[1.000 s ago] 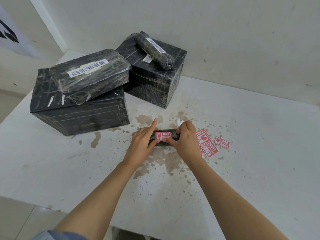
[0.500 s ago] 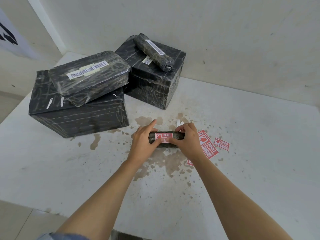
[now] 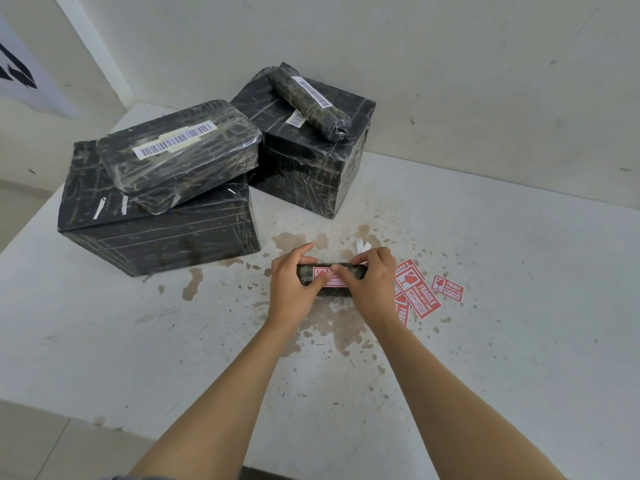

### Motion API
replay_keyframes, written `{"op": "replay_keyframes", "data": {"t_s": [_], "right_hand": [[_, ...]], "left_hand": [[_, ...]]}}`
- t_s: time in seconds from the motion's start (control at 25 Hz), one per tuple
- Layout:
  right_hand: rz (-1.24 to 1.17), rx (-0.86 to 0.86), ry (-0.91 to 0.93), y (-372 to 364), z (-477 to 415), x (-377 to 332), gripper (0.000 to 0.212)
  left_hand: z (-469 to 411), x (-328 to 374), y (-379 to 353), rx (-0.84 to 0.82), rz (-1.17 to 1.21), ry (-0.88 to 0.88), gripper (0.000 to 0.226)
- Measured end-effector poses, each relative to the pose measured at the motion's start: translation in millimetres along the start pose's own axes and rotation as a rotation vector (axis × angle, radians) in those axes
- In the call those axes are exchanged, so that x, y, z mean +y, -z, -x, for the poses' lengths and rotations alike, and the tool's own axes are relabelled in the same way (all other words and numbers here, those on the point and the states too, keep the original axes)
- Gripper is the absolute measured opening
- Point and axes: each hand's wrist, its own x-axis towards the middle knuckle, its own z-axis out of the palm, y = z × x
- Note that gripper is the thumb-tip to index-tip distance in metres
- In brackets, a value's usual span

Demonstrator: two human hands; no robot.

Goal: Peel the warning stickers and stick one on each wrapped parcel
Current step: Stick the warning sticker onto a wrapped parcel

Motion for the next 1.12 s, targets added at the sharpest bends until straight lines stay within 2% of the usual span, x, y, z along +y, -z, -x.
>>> {"op": "replay_keyframes", "data": {"t_s": [0.32, 0.6, 0.64, 0.72, 0.8, 0.88, 0.96, 1.12], "right_hand": [[0.037, 0.136, 0.040, -14, 5, 3, 0.020], [0.081, 0.090, 0.033, -12, 4, 4, 0.015], [0.081, 0.070, 0.051, -8, 4, 2, 0.017], [0.161, 0.030, 0.200, 2, 9, 3, 0.026], [0.411, -0.015, 0.417, 11, 18, 11, 0.036], [0.561, -0.074, 0.504, 11, 19, 16, 0.050], [0.522, -0.093, 0.516, 12, 16, 13, 0.059], [0.466, -0.027, 0.552, 37, 5, 14, 0.058]], "left_hand": [[-1, 1, -19, 0.184, 0.027, 0.066, 0.025], [-1, -2, -7, 0.065, 0.101, 0.049, 0.026], [-3, -5, -5, 0.038, 0.104, 0.042, 0.025], [-8, -8, -1, -0.016, 0.085, 0.043, 0.023], [-12, -11, 1, -0.047, 0.056, 0.050, 0.022], [-13, -10, 4, -0.044, 0.033, 0.048, 0.021], [-12, -5, 8, -0.027, 0.031, 0.036, 0.020], [-18, 29, 2, 0.015, -0.002, -0.046, 0.033]]}}
